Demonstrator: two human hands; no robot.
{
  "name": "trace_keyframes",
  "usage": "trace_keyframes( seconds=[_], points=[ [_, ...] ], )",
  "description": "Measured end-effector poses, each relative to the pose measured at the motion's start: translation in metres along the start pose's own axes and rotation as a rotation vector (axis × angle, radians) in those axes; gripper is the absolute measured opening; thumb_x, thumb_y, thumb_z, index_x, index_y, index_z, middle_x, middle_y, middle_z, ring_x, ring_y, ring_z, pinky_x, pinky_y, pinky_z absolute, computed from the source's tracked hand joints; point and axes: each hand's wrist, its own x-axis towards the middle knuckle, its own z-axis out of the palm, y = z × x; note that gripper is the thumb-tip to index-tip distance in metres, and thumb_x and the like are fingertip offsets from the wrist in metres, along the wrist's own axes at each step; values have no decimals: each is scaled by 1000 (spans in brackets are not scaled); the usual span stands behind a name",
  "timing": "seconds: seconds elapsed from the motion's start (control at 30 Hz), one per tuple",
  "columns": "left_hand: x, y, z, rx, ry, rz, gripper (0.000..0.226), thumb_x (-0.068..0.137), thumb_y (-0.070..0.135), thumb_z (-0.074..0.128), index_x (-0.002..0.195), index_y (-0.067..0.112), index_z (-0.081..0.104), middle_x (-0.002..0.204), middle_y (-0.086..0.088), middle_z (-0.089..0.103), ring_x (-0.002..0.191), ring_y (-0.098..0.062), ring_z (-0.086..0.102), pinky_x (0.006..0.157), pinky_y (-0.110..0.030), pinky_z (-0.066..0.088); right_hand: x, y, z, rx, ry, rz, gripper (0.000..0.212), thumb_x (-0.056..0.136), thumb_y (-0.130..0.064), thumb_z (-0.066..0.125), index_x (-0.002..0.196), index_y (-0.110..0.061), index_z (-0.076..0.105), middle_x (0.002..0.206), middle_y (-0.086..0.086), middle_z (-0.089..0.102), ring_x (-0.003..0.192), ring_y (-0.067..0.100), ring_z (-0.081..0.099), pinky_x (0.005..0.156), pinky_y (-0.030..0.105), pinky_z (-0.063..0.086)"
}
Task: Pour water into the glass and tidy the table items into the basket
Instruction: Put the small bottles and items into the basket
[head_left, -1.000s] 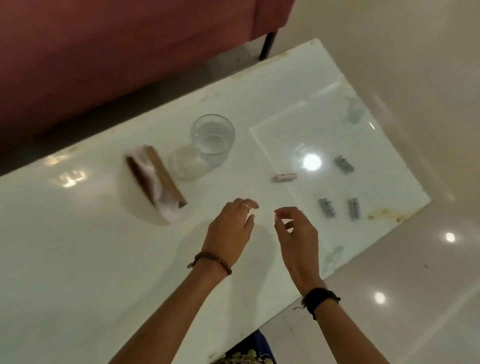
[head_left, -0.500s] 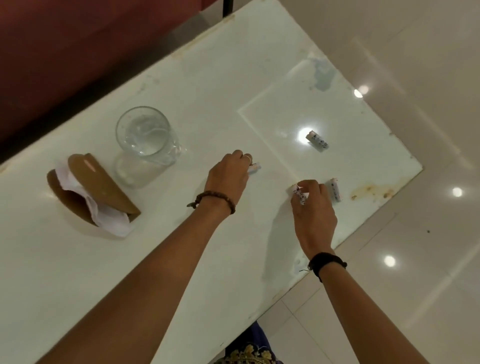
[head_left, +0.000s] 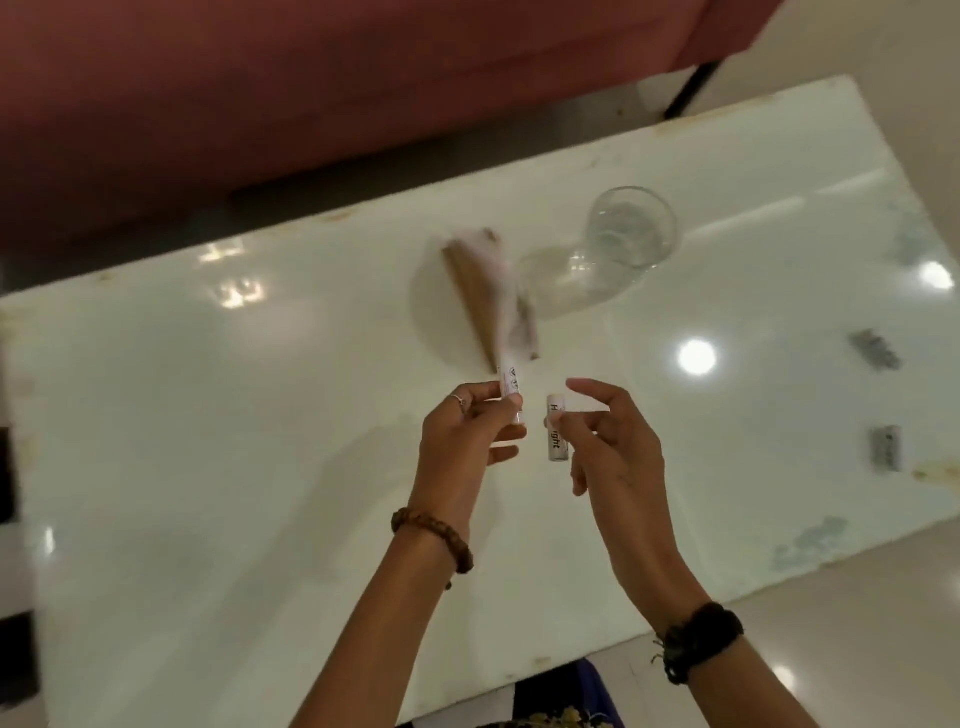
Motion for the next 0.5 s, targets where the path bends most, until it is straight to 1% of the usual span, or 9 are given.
trace_keyframes(
  seconds=[0.07,0.13,0.23,0.27,0.33,0.4,0.43,0.47,0.5],
  points=[
    [-20,5,-57,-85,75,2,7,83,12,60,84,18,64,74,2,67,56,-1,65,51,-14,52,-22,-11,48,4,-123,-18,21,88,-22,57,104,-34,62,76,-6,67,52,-3,52,50,13,43],
    [-40,10,-113,-153,154,12,7,83,12,61,84,18,65,71,3,68,57,-3,66,51,-15,53,-46,-20,98,-3,-233,-31,24,89,-18,54,102,-35,65,82,-2,69,58,1,53,54,16,46],
    [-76,14,-212,-263,270,41,9,83,12,61,79,18,65,60,9,68,56,-6,66,52,-16,53,-94,-31,190,-48,-419,-58,22,91,-16,52,101,-31,65,88,5,69,63,4,55,57,19,48],
    [-89,15,-245,-290,315,51,9,83,12,61,78,19,65,59,9,69,56,-6,66,52,-17,53,-111,-34,220,-45,-484,-57,20,91,-16,53,101,-29,64,86,4,69,63,4,56,57,19,48],
    [-112,15,-303,-302,420,79,8,83,14,61,79,19,65,66,7,70,61,-7,67,55,-18,55,-143,-37,273,-43,-616,-64,16,90,-18,54,100,-26,64,81,-1,67,61,1,57,56,18,49],
    [-138,9,-365,-221,575,148,8,83,15,61,78,21,63,75,3,69,71,-11,66,64,-21,54,-180,-38,331,-89,-751,-79,14,90,-18,54,98,-24,63,82,-4,65,59,-3,57,51,11,46],
    [-151,4,-395,-98,691,195,11,83,15,62,74,22,61,74,4,66,73,-11,63,68,-20,52,-199,-37,359,-111,-807,-84,12,90,-17,55,97,-23,63,80,-4,64,57,-2,56,47,10,43],
    [-161,-2,-421,88,818,230,14,82,17,62,70,22,56,71,6,62,71,-10,59,68,-18,48,-215,-34,383,-122,-849,-86,10,89,-16,57,93,-23,63,76,-5,62,53,-2,54,43,10,41],
    [-174,-10,-449,299,947,232,17,82,20,63,69,22,53,68,7,60,68,-10,55,65,-19,44,-233,-31,408,-131,-890,-85,9,87,-15,58,88,-23,62,69,-7,60,47,-2,51,40,11,38]
  ],
)
